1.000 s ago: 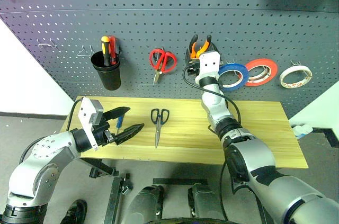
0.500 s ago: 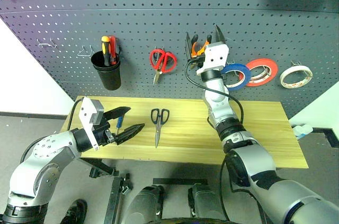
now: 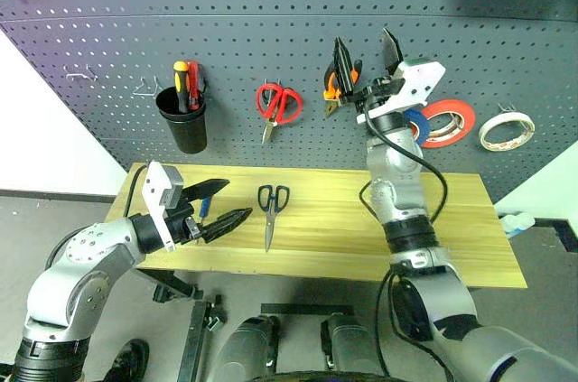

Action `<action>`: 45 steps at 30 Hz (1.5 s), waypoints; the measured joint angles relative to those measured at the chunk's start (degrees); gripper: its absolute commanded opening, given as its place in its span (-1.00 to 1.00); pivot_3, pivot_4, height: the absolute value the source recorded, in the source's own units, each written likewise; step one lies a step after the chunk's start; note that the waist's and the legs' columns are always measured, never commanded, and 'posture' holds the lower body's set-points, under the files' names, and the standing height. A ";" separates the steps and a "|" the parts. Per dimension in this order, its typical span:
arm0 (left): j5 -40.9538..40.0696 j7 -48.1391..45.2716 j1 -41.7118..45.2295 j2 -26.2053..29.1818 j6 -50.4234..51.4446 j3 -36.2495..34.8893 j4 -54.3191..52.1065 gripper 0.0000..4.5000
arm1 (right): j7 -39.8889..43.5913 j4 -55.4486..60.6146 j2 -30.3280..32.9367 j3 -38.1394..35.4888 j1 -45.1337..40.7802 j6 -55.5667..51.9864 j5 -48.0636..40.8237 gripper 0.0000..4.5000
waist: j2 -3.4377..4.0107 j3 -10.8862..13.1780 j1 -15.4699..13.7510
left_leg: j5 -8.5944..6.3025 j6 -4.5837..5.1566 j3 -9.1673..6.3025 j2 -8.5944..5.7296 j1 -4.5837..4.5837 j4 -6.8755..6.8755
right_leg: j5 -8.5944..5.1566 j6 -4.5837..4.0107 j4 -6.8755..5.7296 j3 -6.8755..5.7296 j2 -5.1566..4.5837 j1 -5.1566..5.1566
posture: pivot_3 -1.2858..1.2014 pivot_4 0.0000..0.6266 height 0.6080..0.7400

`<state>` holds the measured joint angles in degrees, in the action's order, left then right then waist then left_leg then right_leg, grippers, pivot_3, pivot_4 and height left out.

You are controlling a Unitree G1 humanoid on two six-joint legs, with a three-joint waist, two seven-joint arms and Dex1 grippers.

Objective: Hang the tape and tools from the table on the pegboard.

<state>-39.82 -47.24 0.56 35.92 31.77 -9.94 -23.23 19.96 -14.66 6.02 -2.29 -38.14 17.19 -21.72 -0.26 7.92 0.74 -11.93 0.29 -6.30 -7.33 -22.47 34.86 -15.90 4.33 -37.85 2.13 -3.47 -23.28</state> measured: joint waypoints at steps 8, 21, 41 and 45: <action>2.04 -0.56 2.93 -1.90 -1.82 1.88 3.60 1.00 | 16.24 14.91 12.44 1.60 15.30 -17.13 -9.80 0.97 | -0.01 -0.02 -0.12 | -0.12 0.18 0.00 0.08 -0.08 -0.04 | 0.00 0.00 0.66 -0.13 -0.01 0.15 | -0.01 -0.72 1.00; 18.30 12.29 9.41 -12.00 -6.07 11.26 18.39 1.00 | 39.54 21.78 31.98 0.57 31.20 -33.98 -15.77 0.97 | -0.04 -0.03 0.01 | -0.27 0.36 0.00 0.16 -0.66 0.38 | 0.18 0.34 0.86 -0.33 -0.03 0.04 | -0.06 -0.72 1.00; 35.50 44.90 27.17 -33.06 21.11 16.98 30.97 1.00 | 42.08 23.60 31.65 -2.64 31.00 -37.37 -17.27 0.97 | -0.53 0.38 0.41 | -0.32 0.41 -0.11 0.15 -0.89 0.77 | 0.31 0.58 0.81 -0.58 -0.04 0.02 | -0.10 -0.51 1.00; 37.86 50.64 29.43 -36.31 26.06 15.67 33.86 1.00 | 41.00 23.60 31.16 -2.77 30.47 -38.22 -17.32 0.97 | -0.53 0.44 0.45 | -0.38 0.46 -0.11 0.15 -0.91 0.80 | 0.31 0.60 0.83 -0.58 -0.04 0.01 | -0.11 -0.50 1.00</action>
<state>-1.95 3.40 29.99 -0.39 57.83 5.73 10.63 60.96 8.94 37.18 -5.06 -7.66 -21.03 -39.05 -0.79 8.36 1.19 -12.31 0.75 -6.41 -7.18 -23.38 35.66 -15.59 4.93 -37.02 1.55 -3.50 -23.27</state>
